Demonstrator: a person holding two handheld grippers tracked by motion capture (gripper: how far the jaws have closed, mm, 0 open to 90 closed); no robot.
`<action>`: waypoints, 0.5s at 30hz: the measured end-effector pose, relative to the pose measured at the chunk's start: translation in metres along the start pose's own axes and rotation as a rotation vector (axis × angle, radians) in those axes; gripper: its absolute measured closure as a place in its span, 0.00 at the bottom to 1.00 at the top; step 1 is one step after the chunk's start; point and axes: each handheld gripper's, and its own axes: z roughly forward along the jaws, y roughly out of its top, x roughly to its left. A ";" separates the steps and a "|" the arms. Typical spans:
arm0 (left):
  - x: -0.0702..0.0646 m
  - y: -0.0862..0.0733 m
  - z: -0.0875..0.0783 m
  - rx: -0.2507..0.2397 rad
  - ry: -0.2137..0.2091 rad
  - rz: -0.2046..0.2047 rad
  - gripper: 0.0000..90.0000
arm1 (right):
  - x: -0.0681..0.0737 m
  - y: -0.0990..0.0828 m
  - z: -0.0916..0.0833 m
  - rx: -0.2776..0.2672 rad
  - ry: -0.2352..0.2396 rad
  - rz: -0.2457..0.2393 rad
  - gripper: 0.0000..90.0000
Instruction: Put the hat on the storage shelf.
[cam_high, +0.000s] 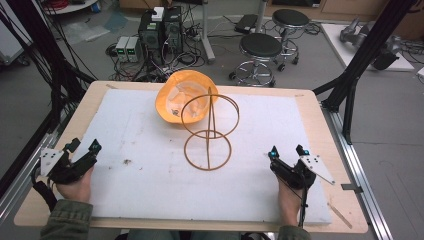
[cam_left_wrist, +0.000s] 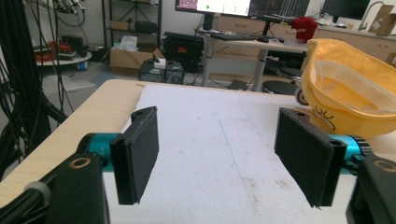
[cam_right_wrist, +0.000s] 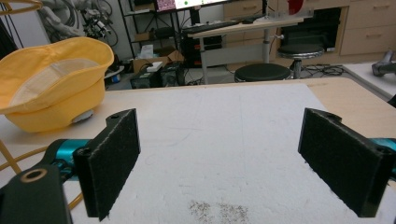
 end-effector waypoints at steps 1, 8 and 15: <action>0.000 0.000 0.000 -0.001 -0.002 0.000 0.35 | 0.000 0.000 0.000 0.001 0.000 0.002 0.13; 0.001 0.002 0.001 -0.011 -0.017 0.009 0.33 | 0.001 0.000 0.000 0.000 0.003 0.008 0.13; -0.001 0.006 0.002 -0.029 -0.050 -0.021 0.37 | -0.003 0.000 0.002 -0.007 -0.004 0.009 0.13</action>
